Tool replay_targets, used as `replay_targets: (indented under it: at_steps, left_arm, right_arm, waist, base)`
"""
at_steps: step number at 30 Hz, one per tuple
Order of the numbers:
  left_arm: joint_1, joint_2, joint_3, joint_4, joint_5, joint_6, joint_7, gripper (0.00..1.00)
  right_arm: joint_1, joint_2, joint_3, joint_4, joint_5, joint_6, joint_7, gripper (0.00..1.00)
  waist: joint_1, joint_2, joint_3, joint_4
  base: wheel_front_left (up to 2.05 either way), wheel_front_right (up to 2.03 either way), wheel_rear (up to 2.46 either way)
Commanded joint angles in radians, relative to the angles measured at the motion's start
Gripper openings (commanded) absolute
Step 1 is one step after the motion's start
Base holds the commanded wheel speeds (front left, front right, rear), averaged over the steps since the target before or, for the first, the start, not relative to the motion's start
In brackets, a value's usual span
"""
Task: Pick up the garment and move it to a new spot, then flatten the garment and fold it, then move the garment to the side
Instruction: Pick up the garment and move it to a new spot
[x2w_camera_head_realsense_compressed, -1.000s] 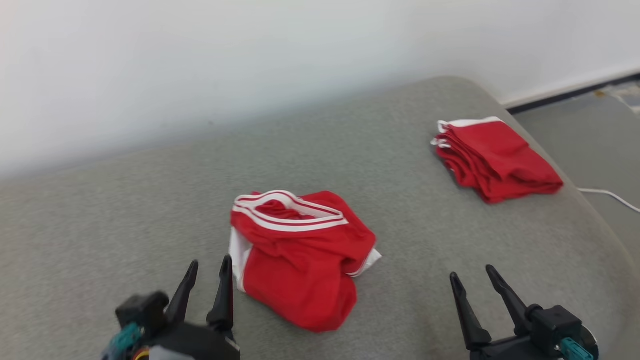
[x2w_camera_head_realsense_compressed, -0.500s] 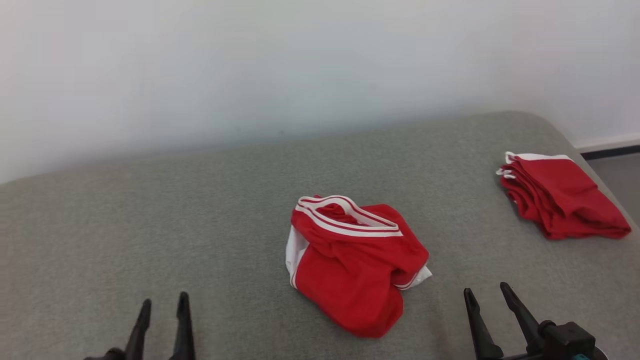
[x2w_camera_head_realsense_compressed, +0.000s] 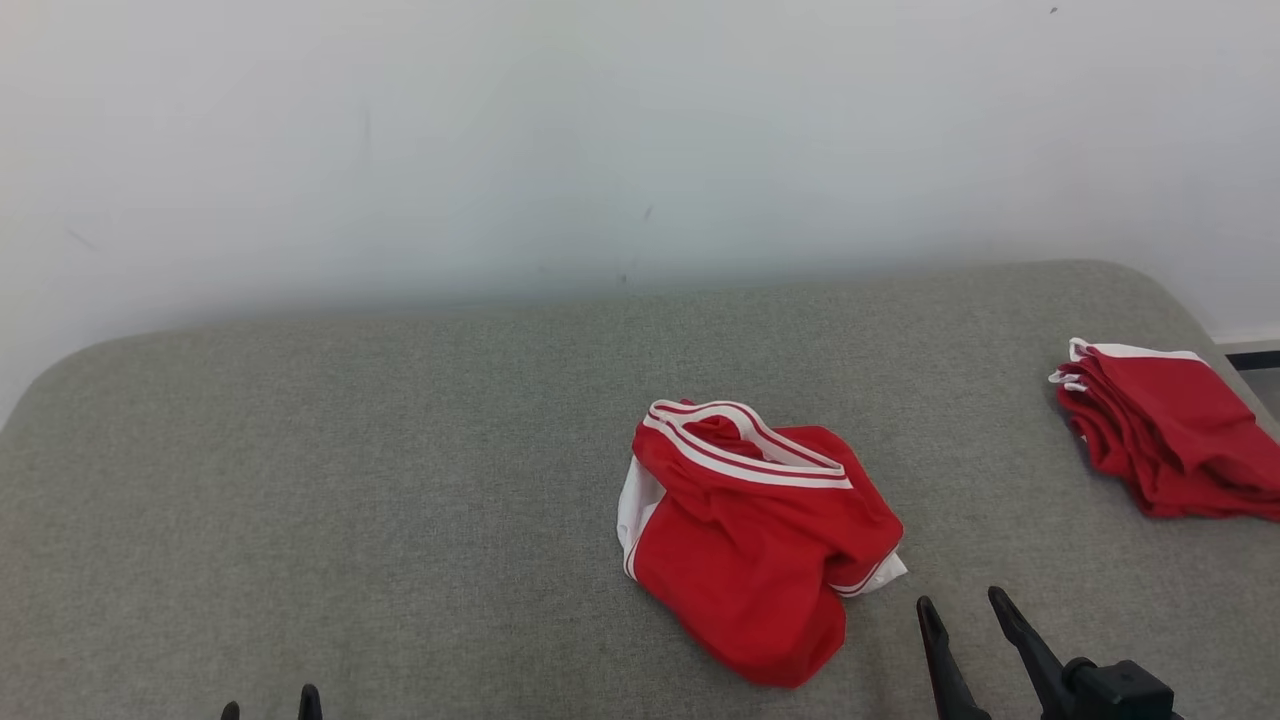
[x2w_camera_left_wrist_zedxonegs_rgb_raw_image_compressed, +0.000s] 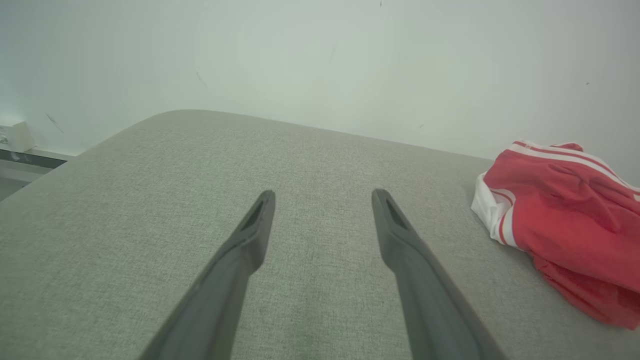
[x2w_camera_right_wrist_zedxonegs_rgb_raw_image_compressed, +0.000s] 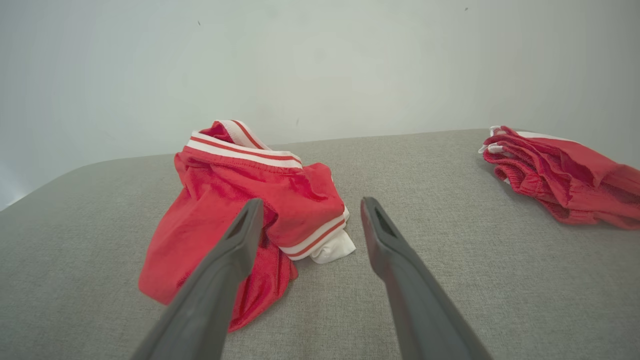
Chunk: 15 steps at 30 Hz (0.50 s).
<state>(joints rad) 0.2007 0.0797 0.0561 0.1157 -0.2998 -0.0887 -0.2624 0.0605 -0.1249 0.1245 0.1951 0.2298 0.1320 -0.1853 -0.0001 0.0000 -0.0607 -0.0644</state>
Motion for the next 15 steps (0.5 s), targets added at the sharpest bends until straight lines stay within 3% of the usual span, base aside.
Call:
replay_targets:
  at_steps: [1,15]
  left_arm:
    - [0.012,-0.004,0.007,0.000,0.009,-0.006,-0.003,1.00]
    - [0.022,-0.023,0.038,0.005,0.037,-0.031,-0.003,1.00]
  right_arm:
    - [0.009,0.002,-0.003,0.005,0.000,-0.003,-0.007,1.00]
    - [0.014,0.015,-0.041,0.059,-0.005,-0.003,-0.031,1.00]
  waist:
    - [0.0001,0.0000,-0.002,0.005]
    - [0.0001,0.0000,-0.005,-0.004]
  base:
    - [0.00,0.00,0.00]
    - [0.00,0.00,0.00]
